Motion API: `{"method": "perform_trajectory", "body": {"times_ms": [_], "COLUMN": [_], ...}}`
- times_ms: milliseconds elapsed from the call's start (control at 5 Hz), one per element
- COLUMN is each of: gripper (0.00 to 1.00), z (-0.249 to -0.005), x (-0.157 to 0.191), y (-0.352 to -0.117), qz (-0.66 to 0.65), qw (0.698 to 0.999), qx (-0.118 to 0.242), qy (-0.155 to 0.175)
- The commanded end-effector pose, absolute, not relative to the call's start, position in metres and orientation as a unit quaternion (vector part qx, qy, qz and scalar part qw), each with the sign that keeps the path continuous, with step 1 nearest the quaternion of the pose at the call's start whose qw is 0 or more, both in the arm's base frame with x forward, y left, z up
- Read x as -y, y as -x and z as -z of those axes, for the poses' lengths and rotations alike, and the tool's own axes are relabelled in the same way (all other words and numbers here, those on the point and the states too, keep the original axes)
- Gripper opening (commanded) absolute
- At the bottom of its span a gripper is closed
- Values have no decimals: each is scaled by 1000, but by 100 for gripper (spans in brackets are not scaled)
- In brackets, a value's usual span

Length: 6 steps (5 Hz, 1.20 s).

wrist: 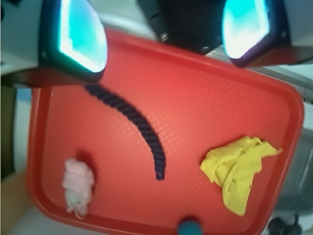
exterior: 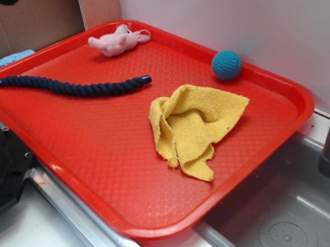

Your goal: Grab the blue rope.

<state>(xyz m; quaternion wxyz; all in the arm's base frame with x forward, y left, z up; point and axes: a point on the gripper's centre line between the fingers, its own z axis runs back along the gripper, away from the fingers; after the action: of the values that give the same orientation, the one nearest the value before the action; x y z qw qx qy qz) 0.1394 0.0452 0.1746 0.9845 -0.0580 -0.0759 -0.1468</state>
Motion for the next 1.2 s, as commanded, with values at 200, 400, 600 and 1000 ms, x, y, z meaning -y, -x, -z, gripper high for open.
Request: {"method": "perform_trajectory", "body": {"times_ms": [200,400,600,1000], "gripper": [100,100,100,100], "z": [-119,-94,-64,-31], "x": [-62,-62,-61,-55], "y": [-174,-181,-186,-185], "qz": [246,253,267,275], "qw": [965,965,961,961], "qx": [87,71,58,19], "qy": [29,21,30,2]}}
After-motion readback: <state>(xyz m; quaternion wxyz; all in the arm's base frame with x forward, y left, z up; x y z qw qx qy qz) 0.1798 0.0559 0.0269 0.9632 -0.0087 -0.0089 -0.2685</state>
